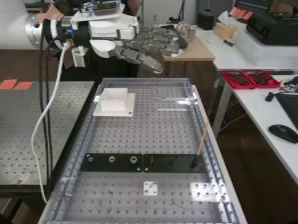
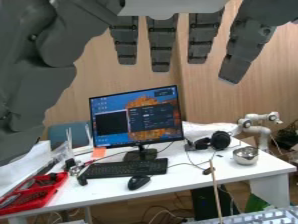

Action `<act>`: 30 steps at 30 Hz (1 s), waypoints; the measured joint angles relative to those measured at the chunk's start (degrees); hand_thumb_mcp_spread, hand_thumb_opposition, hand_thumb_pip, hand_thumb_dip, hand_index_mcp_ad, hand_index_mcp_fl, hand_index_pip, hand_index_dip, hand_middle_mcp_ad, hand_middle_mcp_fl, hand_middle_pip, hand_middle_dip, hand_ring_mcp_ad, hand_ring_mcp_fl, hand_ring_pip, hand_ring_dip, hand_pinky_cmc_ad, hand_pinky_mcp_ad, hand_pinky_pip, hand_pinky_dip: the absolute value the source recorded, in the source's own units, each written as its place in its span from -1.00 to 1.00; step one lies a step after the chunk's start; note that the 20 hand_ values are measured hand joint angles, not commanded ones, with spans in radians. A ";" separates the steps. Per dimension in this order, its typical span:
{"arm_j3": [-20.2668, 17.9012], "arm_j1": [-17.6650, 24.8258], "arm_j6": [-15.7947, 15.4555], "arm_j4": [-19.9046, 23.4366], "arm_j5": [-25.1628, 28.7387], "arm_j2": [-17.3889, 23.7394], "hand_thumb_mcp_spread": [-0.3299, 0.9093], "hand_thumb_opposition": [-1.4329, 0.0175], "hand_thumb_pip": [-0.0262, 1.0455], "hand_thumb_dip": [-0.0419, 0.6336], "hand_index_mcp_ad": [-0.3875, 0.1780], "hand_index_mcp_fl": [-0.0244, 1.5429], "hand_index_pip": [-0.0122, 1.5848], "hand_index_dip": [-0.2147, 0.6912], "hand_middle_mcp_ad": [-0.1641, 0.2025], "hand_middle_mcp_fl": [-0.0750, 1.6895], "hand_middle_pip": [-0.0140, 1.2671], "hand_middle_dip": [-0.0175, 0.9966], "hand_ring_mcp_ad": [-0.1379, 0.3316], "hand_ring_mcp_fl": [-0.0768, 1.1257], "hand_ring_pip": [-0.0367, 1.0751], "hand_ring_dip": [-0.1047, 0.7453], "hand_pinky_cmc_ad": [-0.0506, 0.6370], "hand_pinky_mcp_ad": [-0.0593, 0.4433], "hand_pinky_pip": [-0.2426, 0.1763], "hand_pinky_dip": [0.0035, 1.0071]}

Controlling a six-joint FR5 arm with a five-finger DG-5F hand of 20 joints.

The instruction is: Grab the drill bit and place it in the clear container

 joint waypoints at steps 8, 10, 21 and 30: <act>0.03 -0.09 0.08 0.20 -0.26 -0.02 0.10 0.03 -0.56 -0.67 0.06 -0.90 -0.87 -0.08 0.29 -0.84 -0.77 -0.60 0.34 -0.85 -0.75 -0.66 0.46 0.54 -0.28 -0.28; 0.06 -0.09 0.16 0.19 -0.21 -0.05 0.10 0.03 -0.56 -0.67 0.06 -0.90 -0.87 -0.08 0.29 -0.84 -0.77 -0.60 0.34 -0.85 -0.75 -0.66 0.46 0.54 -0.27 -0.28; 0.11 -0.15 0.26 0.33 -0.24 -0.16 0.10 0.03 -0.56 -0.67 0.06 -0.90 -0.87 -0.08 0.29 -0.84 -0.77 -0.60 0.34 -0.85 -0.75 -0.66 0.46 0.54 -0.29 -0.27; 0.08 -0.23 0.24 0.42 -0.43 -0.07 0.10 0.03 -0.56 -0.67 0.06 -0.90 -0.87 -0.08 0.29 -0.84 -0.77 -0.60 0.34 -0.85 -0.75 -0.66 0.45 0.54 -0.29 -0.27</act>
